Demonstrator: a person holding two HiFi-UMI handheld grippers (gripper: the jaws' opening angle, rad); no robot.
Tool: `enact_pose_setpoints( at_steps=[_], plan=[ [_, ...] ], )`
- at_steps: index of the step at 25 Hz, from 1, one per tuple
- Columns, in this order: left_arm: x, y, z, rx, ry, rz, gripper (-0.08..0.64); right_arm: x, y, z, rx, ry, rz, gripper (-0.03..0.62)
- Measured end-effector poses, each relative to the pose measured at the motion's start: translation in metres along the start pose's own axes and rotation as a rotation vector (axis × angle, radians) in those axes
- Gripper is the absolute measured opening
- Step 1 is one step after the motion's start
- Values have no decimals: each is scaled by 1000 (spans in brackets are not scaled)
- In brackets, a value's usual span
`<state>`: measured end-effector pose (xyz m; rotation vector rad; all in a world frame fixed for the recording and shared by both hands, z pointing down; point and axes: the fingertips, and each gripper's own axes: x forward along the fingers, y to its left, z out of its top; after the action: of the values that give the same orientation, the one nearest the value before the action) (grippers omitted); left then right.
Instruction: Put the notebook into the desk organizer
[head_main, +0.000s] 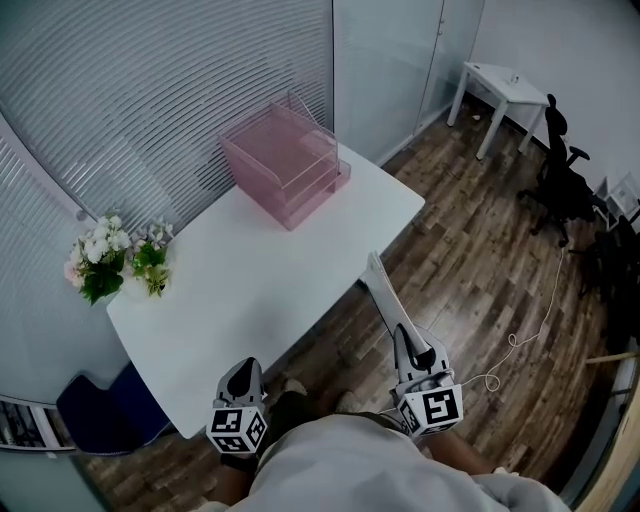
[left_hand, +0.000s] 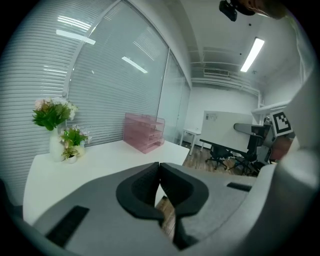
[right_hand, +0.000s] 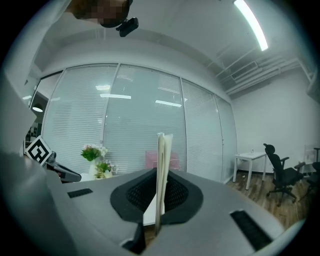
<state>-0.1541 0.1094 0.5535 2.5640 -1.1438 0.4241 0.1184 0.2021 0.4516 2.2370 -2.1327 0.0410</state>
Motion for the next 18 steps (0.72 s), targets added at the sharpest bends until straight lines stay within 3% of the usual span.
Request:
enact_pose_setpoints(
  at_steps=[10, 18],
  plan=[
    [54, 37, 11, -40, 9, -2, 9, 72, -4, 4, -18, 12, -3, 23],
    [121, 82, 48, -72, -21, -45, 9, 152, -12, 24, -70, 17, -46, 23]
  ],
)
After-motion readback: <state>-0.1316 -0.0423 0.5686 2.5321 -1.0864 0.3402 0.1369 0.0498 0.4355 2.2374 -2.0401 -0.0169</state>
